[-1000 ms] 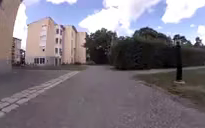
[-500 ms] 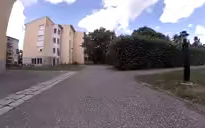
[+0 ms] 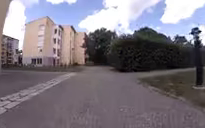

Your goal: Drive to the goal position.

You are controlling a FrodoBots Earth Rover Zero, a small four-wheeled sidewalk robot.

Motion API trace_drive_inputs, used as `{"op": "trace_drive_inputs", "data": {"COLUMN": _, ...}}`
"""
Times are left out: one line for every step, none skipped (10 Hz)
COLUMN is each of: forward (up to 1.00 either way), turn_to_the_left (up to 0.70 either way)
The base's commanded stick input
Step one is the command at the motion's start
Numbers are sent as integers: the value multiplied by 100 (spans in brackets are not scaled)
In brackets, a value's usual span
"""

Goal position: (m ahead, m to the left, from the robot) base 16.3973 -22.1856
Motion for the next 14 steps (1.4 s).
{"op": "trace_drive_inputs", "data": {"forward": 85, "turn_to_the_left": 1}}
{"op": "trace_drive_inputs", "data": {"forward": 85, "turn_to_the_left": 1}}
{"op": "trace_drive_inputs", "data": {"forward": 85, "turn_to_the_left": -17}}
{"op": "trace_drive_inputs", "data": {"forward": 85, "turn_to_the_left": -33}}
{"op": "trace_drive_inputs", "data": {"forward": 85, "turn_to_the_left": -33}}
{"op": "trace_drive_inputs", "data": {"forward": 85, "turn_to_the_left": -33}}
{"op": "trace_drive_inputs", "data": {"forward": 85, "turn_to_the_left": -33}}
{"op": "trace_drive_inputs", "data": {"forward": 85, "turn_to_the_left": -33}}
{"op": "trace_drive_inputs", "data": {"forward": 85, "turn_to_the_left": -33}}
{"op": "trace_drive_inputs", "data": {"forward": 85, "turn_to_the_left": -33}}
{"op": "trace_drive_inputs", "data": {"forward": 85, "turn_to_the_left": -27}}
{"op": "trace_drive_inputs", "data": {"forward": 85, "turn_to_the_left": -1}}
{"op": "trace_drive_inputs", "data": {"forward": 85, "turn_to_the_left": 1}}
{"op": "trace_drive_inputs", "data": {"forward": 85, "turn_to_the_left": 1}}
